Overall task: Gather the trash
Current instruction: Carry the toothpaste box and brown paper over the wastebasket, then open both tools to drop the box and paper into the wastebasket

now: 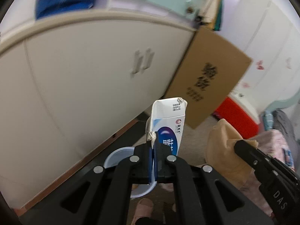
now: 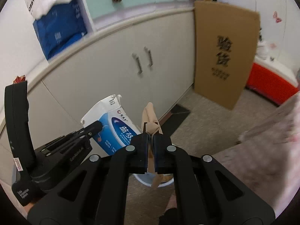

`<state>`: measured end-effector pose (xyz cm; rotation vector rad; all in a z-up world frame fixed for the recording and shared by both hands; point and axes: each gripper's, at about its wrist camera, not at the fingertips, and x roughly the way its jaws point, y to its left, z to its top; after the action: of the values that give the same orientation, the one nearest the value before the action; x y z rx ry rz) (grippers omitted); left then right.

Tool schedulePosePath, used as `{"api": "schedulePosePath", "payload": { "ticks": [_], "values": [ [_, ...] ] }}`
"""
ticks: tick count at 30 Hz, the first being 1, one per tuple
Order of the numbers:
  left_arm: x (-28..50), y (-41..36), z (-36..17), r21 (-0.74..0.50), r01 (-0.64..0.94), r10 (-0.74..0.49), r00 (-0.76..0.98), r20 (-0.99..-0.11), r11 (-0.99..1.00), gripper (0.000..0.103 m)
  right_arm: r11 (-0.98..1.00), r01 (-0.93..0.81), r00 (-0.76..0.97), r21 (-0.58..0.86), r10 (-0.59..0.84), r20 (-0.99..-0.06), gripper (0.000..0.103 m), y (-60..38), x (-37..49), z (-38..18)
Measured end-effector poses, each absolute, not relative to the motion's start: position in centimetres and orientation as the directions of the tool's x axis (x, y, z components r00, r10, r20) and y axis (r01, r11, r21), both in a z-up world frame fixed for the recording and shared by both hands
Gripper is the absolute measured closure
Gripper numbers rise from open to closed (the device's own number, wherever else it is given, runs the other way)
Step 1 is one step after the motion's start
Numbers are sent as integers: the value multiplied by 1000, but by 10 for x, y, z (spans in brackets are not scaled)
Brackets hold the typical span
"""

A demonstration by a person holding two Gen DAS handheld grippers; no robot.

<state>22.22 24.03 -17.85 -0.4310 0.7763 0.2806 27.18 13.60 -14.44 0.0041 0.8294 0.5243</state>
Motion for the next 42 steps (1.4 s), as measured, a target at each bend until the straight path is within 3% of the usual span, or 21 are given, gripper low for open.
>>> {"api": "schedulePosePath", "payload": {
  "ticks": [4,5,6,7,8,17,21,42],
  "values": [
    [225,272,-213,-251,-470,121,629,-768,847,101,855,-447,493,261,479,-727,94,157,286,-177],
    [225,277,-221,-245,-485,127,614,-779,839,101,854,-440,473,277,483,-737,87,162,289,-187],
    [225,282,-227,-241,-494,130,604,-786,835,101,856,-431,464,284,481,-744,68,165,292,-196],
    [225,286,-233,-235,-504,134,592,-795,831,101,859,-425,464,284,476,-747,56,167,294,-202],
    [225,289,-240,-228,-511,136,579,-804,829,101,863,-420,468,281,471,-748,51,167,294,-208],
    [228,286,-279,-190,-521,130,516,-846,832,101,908,-324,488,264,400,-776,47,148,288,-253],
    [231,282,-287,-183,-517,124,504,-855,836,101,926,-314,532,211,356,-769,41,145,281,-251],
    [266,244,-266,-147,-453,136,534,-834,879,101,951,-176,613,254,307,-728,35,109,276,-243]
  ]
}}
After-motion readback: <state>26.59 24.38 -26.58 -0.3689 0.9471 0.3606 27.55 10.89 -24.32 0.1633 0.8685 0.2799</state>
